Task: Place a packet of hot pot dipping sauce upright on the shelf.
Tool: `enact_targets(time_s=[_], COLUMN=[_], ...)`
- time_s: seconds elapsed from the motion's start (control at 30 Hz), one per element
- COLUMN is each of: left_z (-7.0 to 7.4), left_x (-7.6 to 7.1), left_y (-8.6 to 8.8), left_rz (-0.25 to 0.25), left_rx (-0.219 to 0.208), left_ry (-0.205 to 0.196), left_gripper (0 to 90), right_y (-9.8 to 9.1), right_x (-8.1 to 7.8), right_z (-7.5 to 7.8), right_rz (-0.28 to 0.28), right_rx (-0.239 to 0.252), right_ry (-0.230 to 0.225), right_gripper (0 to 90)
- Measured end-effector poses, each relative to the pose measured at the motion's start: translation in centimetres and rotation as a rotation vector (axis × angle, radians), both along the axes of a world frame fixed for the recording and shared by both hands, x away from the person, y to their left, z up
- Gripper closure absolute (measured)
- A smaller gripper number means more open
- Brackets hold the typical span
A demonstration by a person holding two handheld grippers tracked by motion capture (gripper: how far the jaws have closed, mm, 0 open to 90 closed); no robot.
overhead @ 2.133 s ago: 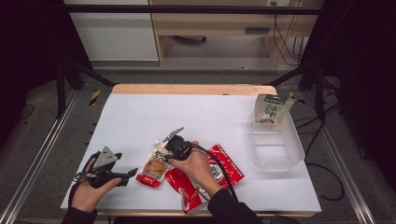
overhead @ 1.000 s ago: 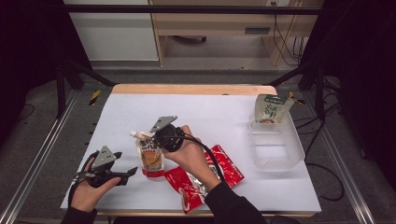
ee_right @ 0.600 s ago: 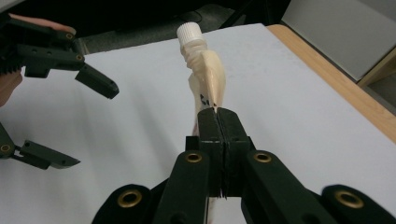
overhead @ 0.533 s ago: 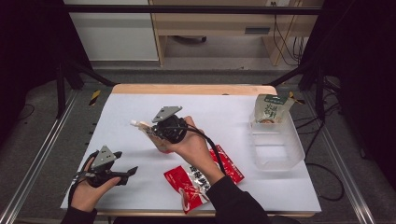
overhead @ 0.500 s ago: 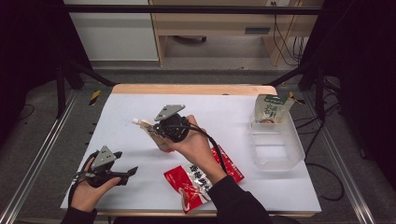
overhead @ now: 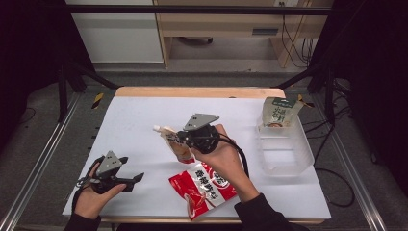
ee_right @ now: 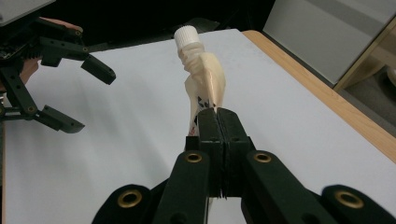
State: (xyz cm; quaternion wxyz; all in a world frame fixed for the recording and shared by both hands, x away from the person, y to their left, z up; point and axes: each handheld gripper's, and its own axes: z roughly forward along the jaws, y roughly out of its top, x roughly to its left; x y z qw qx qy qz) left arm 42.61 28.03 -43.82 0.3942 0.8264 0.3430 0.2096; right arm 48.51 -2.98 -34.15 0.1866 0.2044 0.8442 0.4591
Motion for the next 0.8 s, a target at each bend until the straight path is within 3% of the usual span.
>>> enact_targets(time_s=[0.17,0.37,0.63,0.73,0.8], left_z=[0.1,0.8,5.2,6.8,7.6], left_x=[-0.1,-0.2,-0.1,0.5,1.0], left_y=[-0.7,-1.0,-2.6,-3.4,-3.9], left_rz=[-0.028,-0.049,-0.113,-0.146,-0.164], left_rx=[0.001,-0.007,-0.01,0.025,0.024], left_ry=[-0.001,-0.011,-0.08,-0.098,-0.102], left_gripper=[16.6,17.1,17.9,20.2,21.1], right_y=[-1.6,-2.5,-3.4,-3.2,-3.1], right_x=[-0.2,-0.5,-1.1,-1.3,-1.4], right_z=[-0.1,0.1,0.4,0.3,0.4], right_rz=[-0.005,-0.01,0.002,0.012,0.023], right_rx=[0.044,0.038,0.044,0.04,0.035], right_ry=[-0.001,-0.013,-0.005,0.0,-0.002], right_gripper=[90.0,90.0,90.0,90.0,90.0])
